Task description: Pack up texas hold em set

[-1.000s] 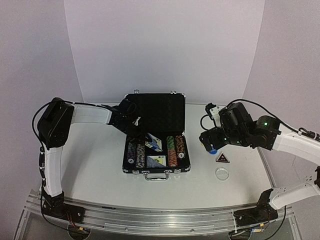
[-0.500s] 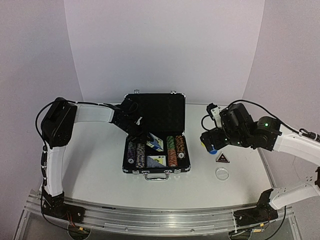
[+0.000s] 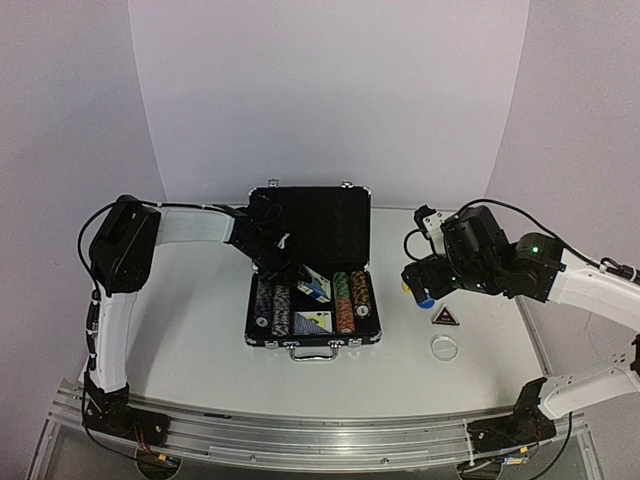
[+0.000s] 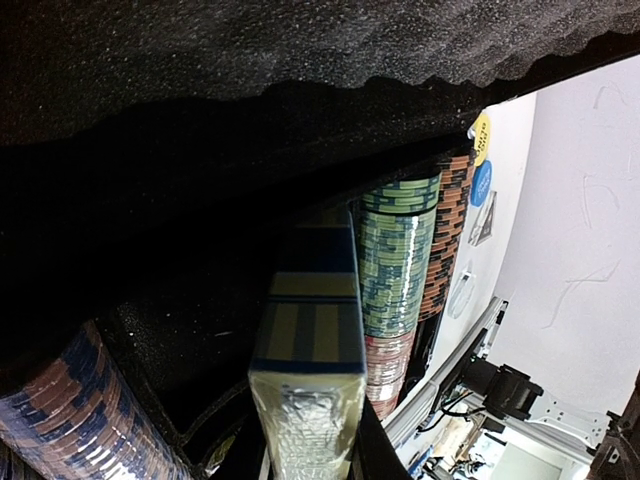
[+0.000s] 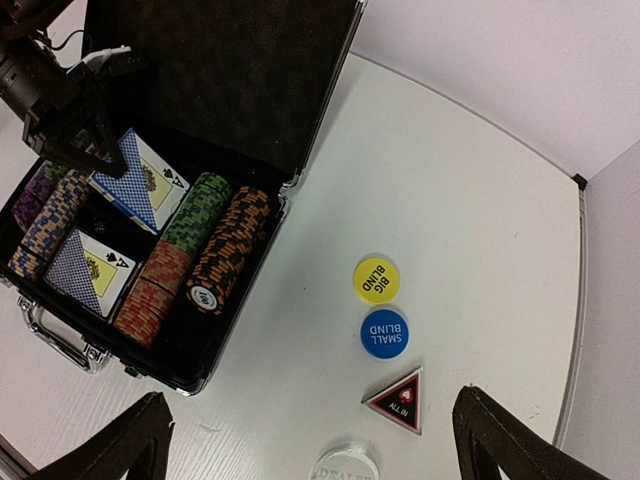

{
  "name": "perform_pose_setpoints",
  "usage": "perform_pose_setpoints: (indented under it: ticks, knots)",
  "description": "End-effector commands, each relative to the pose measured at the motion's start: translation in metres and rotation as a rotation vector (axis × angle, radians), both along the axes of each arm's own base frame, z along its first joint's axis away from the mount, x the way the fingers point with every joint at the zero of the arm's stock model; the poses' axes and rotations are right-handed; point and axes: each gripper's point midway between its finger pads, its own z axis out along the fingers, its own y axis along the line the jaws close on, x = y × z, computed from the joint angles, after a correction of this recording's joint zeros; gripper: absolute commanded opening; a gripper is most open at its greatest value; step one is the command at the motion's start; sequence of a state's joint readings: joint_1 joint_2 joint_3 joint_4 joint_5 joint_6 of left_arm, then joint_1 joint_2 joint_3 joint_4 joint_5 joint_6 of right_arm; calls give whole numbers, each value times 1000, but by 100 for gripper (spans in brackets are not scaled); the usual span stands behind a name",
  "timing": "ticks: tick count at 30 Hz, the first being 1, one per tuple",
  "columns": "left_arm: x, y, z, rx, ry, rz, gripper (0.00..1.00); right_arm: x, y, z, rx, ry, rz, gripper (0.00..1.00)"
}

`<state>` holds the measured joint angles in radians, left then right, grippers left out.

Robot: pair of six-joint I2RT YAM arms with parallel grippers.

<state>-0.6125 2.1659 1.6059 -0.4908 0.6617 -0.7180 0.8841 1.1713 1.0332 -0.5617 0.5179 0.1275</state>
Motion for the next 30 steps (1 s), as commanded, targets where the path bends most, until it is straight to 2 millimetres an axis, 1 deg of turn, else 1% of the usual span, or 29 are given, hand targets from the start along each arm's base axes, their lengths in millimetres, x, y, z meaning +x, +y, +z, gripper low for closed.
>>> perform_pose_setpoints:
  ticks: [1,5,7,10,13,17,19,23,29,30]
  knots:
    - [2,-6,-13,68,-31,-4,18,2,-1,12,13,-40,-3,95]
    - [7,0,-7,106,-70,12,23,3,-1,10,2,-39,-3,95]
    - [8,2,-4,122,-80,11,27,4,-1,9,-2,-36,-1,95]
    - [11,6,-1,147,-100,16,37,4,1,8,-2,-33,3,95]
    - [12,7,2,152,-111,17,40,4,2,8,2,-32,6,95]
    - [13,6,8,149,-124,16,43,3,4,7,9,-29,13,95]
    - [13,7,12,151,-133,15,47,3,3,7,9,-29,12,95]
    - [13,-4,31,105,-167,4,55,3,4,7,4,-30,19,95]
    - [20,5,36,206,-199,20,67,5,3,11,-3,-45,17,95]
    - [20,6,37,215,-202,17,68,5,3,11,-3,-48,17,95]
